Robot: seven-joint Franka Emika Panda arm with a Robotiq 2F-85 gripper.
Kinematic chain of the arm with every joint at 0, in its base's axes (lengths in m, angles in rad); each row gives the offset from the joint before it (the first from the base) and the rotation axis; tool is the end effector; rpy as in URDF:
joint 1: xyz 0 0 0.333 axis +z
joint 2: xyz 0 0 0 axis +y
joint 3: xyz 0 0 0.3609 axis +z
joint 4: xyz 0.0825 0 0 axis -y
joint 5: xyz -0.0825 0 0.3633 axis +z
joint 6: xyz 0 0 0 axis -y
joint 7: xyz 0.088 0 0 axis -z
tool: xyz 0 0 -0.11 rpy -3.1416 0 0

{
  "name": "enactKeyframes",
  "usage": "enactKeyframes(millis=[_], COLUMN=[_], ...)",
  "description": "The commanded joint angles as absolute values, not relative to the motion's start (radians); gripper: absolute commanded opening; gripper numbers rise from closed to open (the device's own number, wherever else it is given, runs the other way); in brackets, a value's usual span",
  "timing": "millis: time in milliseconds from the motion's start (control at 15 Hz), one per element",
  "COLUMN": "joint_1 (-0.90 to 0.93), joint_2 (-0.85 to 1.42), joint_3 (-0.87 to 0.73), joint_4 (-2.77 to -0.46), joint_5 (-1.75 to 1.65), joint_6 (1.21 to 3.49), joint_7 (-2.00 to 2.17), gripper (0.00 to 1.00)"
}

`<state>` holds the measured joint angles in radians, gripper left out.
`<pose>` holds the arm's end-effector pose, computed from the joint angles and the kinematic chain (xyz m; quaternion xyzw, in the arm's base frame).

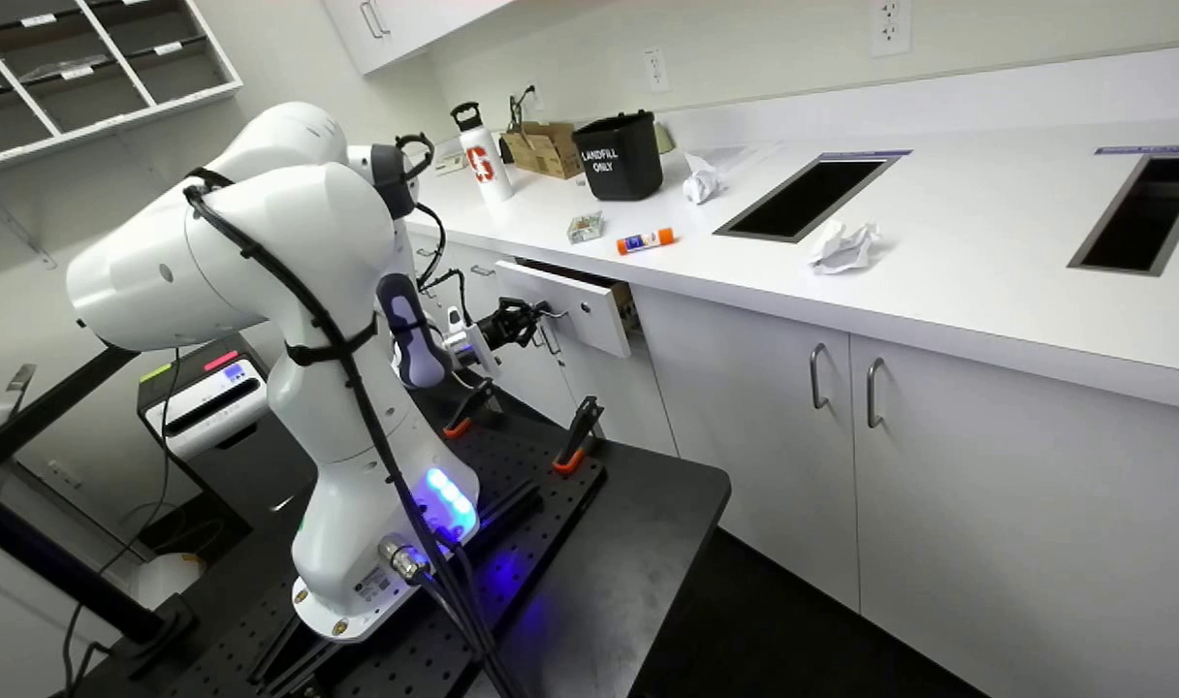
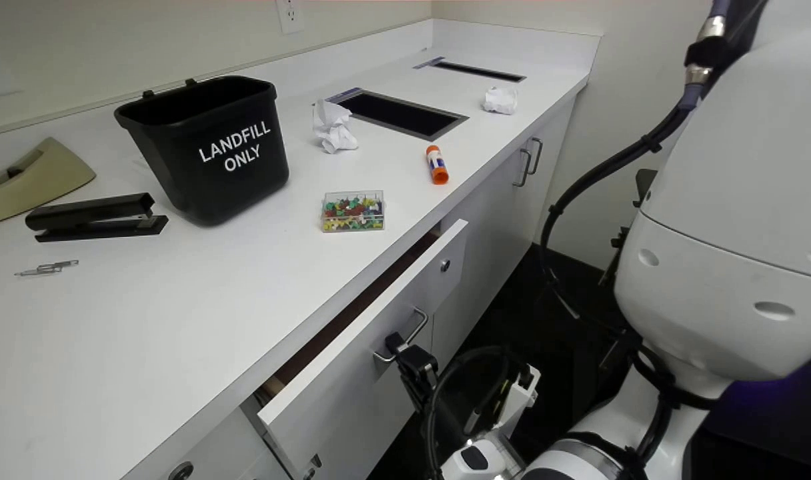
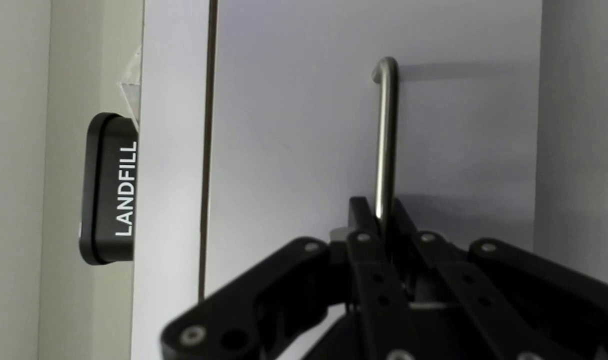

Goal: Open the first drawer from the right

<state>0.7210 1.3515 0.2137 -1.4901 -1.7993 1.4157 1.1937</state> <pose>0.4616 0.3935 -0.0638 0.6216 0.3290 0.3087 0.6403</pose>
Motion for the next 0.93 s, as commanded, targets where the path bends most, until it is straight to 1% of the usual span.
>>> enactKeyframes(millis=[0, 467, 867], joint_1=[0.745, 0.833, 0.944], joint_2=[1.370, 1.413, 1.405], joint_3=[0.255, 0.332, 0.362], joint_4=[-1.479, -1.457, -1.464], joint_5=[-1.760, -1.636, -1.479], joint_6=[1.338, 1.207, 1.119], joint_7=[1.236, 1.330, 1.412], gripper=[0.03, 0.03, 0.03])
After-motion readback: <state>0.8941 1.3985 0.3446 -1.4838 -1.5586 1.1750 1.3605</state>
